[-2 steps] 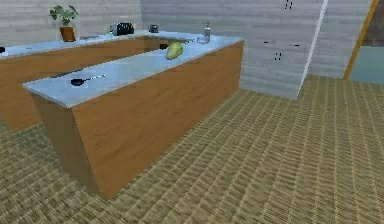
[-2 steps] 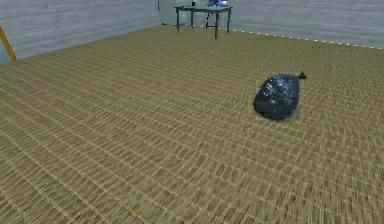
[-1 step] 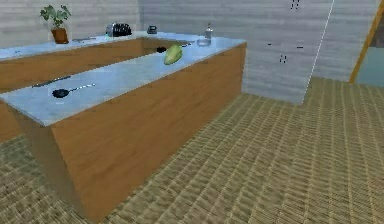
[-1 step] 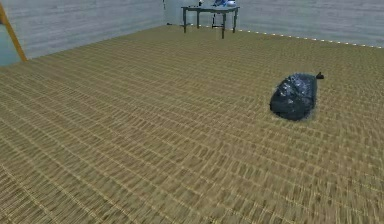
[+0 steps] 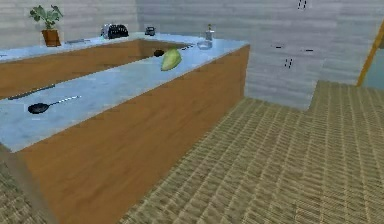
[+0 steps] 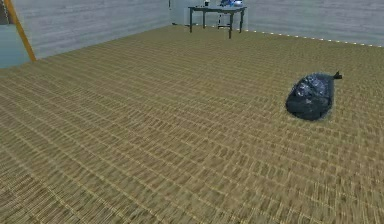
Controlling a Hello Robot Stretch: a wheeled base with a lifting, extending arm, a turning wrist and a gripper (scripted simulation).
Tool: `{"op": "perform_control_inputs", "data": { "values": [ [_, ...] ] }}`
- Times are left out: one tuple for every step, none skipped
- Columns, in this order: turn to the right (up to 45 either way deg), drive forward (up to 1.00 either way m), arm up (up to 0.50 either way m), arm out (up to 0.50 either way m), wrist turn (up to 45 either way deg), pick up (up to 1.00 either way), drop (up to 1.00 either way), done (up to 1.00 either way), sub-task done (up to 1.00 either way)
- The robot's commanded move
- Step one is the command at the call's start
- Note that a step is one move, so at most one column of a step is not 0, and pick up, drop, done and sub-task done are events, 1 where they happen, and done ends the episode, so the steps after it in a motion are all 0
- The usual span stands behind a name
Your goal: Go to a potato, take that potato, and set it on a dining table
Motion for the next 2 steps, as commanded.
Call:
{"op": "perform_control_inputs", "data": {
  "values": [
    [12.0,0.00,0.00,0.00,0.0,0.00,0.00,0.00,0.00],
    [0.0,1.00,0.00,0.00,0.0,0.00,0.00,0.00,0.00]
  ]
}}
